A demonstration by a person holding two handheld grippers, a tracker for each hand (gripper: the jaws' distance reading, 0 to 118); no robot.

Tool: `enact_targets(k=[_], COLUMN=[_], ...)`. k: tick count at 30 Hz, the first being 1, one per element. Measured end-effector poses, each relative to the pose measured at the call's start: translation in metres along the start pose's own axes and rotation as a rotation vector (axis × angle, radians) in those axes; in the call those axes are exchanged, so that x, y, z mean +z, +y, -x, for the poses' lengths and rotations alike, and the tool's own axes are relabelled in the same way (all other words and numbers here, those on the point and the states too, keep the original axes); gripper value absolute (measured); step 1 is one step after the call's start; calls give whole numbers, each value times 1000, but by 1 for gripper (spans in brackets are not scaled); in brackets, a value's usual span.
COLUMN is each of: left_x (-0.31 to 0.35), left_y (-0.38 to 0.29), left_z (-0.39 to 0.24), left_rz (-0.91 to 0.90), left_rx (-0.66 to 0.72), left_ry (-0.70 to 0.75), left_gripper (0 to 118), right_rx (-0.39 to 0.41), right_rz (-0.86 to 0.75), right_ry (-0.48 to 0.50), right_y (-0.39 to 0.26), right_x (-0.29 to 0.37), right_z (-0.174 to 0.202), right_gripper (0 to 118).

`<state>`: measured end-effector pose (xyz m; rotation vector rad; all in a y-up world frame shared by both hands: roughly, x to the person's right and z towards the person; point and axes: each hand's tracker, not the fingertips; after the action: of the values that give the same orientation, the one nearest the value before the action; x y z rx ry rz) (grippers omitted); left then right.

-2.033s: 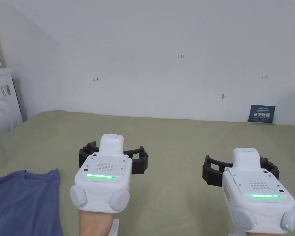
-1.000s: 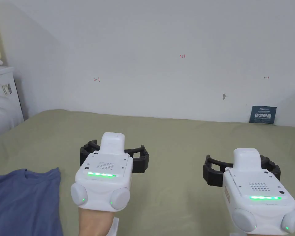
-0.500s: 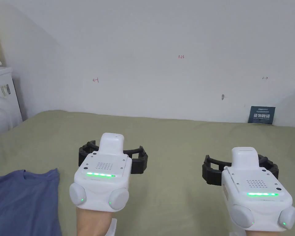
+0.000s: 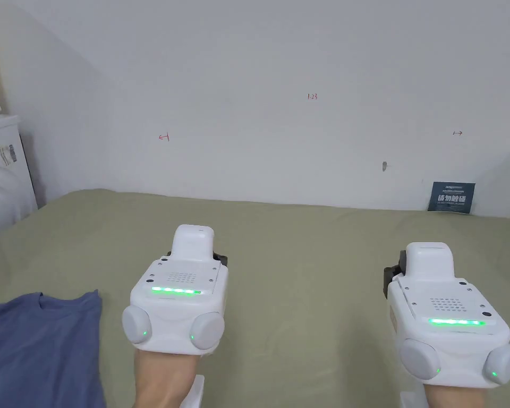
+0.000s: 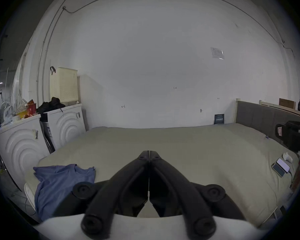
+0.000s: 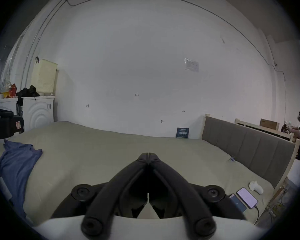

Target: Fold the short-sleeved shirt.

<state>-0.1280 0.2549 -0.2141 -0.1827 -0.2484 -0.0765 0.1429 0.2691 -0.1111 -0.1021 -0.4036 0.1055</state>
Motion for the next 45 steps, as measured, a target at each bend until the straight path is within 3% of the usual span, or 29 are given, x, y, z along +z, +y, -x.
enact_targets(k=[7,9,22,27,37,45], left_x=[2,6,95,130,122,87], left_y=[1,2,-20,-33,-41,-52], left_z=[25,44,240,280,302,308], left_rz=[4,5,68,101,140,185], left_rx=[-6,4,50,4,73,123], left_ry=[37,79,557,683,676,623], left_gripper=[0,0,0,0,0,0], right_rx=[29,19,1,-4,14,45], right_rz=[15,27,23,36,69,85], right_ry=[41,99,579,692,764,766], right_y=[-5,0,0,-3,-4,-8], right_x=[-7,-12,-16,-6,-11,-10], right_z=[23,41,247,304,348,357], right_gripper=[0,0,0,0,0,0])
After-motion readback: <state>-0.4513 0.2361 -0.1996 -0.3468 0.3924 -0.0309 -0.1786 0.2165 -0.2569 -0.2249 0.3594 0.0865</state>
